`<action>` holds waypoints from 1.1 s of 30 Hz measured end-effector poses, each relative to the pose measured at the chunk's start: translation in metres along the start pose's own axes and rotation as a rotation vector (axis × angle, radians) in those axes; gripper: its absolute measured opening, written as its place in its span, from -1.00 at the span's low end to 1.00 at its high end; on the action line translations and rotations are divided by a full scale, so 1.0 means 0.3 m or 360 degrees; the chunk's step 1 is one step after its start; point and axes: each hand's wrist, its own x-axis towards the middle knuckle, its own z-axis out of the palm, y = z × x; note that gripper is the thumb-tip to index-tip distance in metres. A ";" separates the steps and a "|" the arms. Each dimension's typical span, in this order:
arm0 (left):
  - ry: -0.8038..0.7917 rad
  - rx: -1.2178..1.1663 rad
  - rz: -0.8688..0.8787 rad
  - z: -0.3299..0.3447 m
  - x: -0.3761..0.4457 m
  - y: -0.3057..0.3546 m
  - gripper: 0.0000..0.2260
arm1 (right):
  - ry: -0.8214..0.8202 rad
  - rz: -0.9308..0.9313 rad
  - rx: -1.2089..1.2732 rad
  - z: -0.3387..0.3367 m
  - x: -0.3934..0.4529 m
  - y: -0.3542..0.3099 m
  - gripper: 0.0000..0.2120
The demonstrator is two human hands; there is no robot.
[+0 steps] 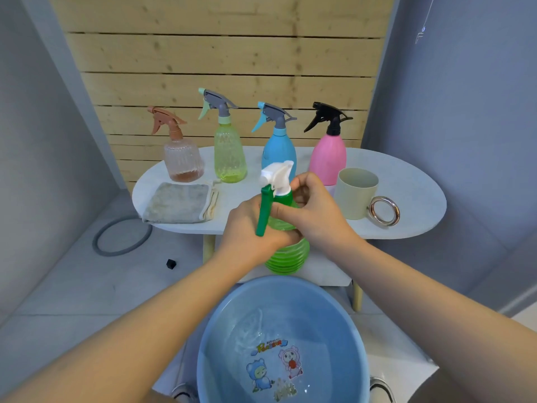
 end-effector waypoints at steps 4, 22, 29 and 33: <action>-0.0003 -0.0186 -0.0004 0.000 -0.002 -0.001 -0.66 | -0.0204 0.0031 0.0204 -0.019 -0.006 -0.011 -0.71; 0.0106 -0.0354 0.0072 -0.037 0.048 -0.004 -0.60 | -0.0682 0.0099 -0.0307 -0.073 -0.012 0.022 -0.06; 0.0236 -0.0947 0.0054 -0.011 0.045 0.059 -0.66 | -0.0132 -0.0110 -0.0247 -0.010 -0.017 0.013 -0.36; 0.0470 -0.1202 -0.0066 0.008 0.064 0.091 -0.78 | -0.0082 -0.0111 -0.0277 -0.001 -0.015 -0.013 -0.35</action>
